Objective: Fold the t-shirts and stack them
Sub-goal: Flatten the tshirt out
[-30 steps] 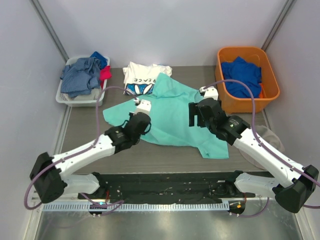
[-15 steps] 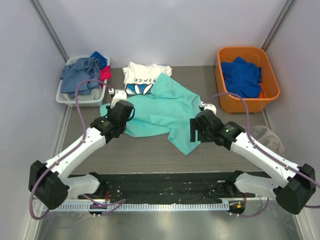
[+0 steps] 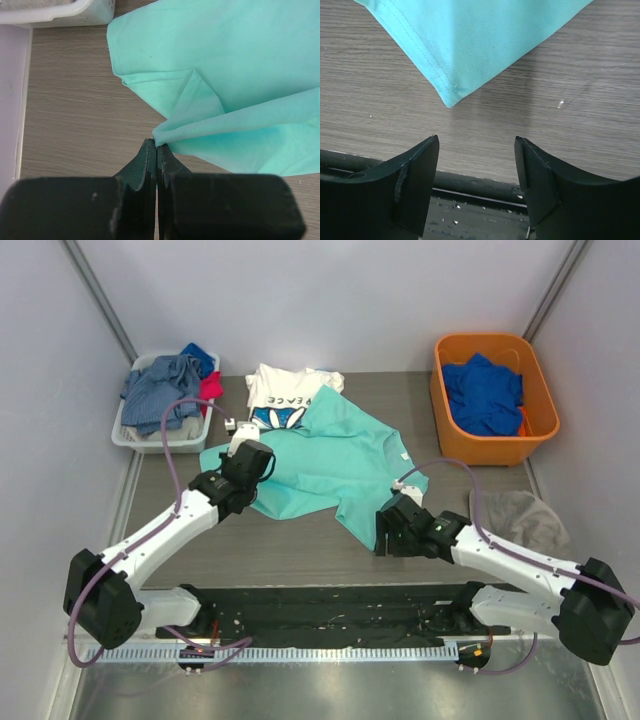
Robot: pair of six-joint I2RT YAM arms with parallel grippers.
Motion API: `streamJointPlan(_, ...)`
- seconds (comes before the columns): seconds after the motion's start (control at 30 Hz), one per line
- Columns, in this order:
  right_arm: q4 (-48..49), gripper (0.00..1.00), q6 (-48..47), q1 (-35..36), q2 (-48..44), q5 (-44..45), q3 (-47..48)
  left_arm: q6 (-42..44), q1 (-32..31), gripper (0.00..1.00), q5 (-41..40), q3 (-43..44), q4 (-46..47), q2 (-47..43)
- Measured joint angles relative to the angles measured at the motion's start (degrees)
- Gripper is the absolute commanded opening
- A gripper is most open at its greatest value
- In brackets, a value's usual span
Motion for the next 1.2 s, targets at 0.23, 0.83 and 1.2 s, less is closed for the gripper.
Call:
streamJointPlan(0.23,8.55,0.59,3.78,1.77,4.66,0.98,-3.98,-0.13,0.0,0.0,0.7,-0.02,0.0,-0.22)
streamJointPlan(0.83,21.51,0.44,6.71,2.12,12.48,4.87,-5.11,-0.28,0.0,0.0,1.51,-0.44,0.02,-1.73)
streamJointPlan(1.2,24.22,0.01,7.34,2.25,14.58,5.44,-5.14,-0.31,0.0,0.0,1.55,-0.74,0.02,-1.84)
